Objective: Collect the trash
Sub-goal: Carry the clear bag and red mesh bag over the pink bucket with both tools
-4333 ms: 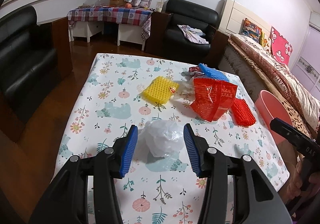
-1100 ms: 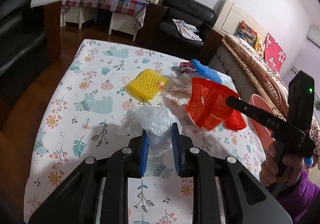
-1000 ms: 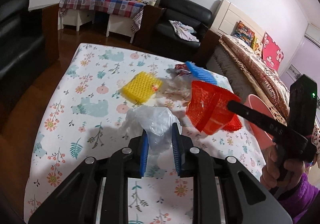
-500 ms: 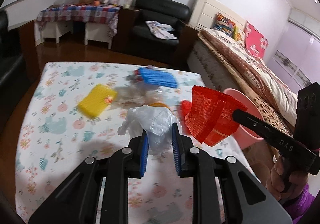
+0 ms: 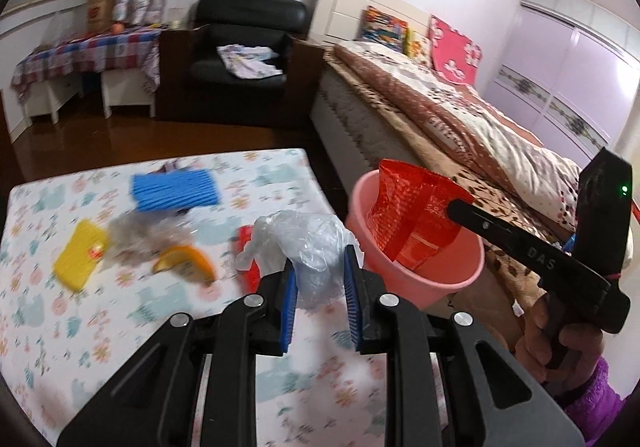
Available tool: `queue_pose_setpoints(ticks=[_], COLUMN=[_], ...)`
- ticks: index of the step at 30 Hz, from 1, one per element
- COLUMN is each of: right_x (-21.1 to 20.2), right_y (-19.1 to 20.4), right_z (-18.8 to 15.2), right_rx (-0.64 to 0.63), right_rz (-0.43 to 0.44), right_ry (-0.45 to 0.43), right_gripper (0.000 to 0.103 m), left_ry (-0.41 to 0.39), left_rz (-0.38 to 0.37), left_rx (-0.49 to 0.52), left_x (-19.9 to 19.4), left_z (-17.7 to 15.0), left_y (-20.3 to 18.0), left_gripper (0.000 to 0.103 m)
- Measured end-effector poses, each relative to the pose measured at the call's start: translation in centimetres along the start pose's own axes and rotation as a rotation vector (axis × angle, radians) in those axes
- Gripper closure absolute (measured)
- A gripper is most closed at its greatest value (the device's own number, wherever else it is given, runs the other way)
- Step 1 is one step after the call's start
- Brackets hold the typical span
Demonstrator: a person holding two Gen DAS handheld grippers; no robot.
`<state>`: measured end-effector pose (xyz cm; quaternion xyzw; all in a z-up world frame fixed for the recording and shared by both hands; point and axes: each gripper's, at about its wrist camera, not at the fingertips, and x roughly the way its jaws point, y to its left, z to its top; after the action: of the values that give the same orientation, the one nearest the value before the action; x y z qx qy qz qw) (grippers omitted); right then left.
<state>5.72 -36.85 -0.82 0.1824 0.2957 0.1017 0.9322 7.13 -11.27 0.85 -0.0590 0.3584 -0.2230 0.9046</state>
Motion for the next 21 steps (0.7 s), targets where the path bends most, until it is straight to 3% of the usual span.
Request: queue_pose_setpoints(ticks=[21], right_x=[2.0], right_y=[-9.3], right_z=[0.9], right_rx=[0.107], right_rz=[-0.186], right_ry=[0.011], right_gripper=[0.098], left_ry=[0.071], left_rz=[-0.185], left_rx=[0.134], left_x=[8.5], left_z=[2.4], left_y=[-8.8], left_gripper=[0.082])
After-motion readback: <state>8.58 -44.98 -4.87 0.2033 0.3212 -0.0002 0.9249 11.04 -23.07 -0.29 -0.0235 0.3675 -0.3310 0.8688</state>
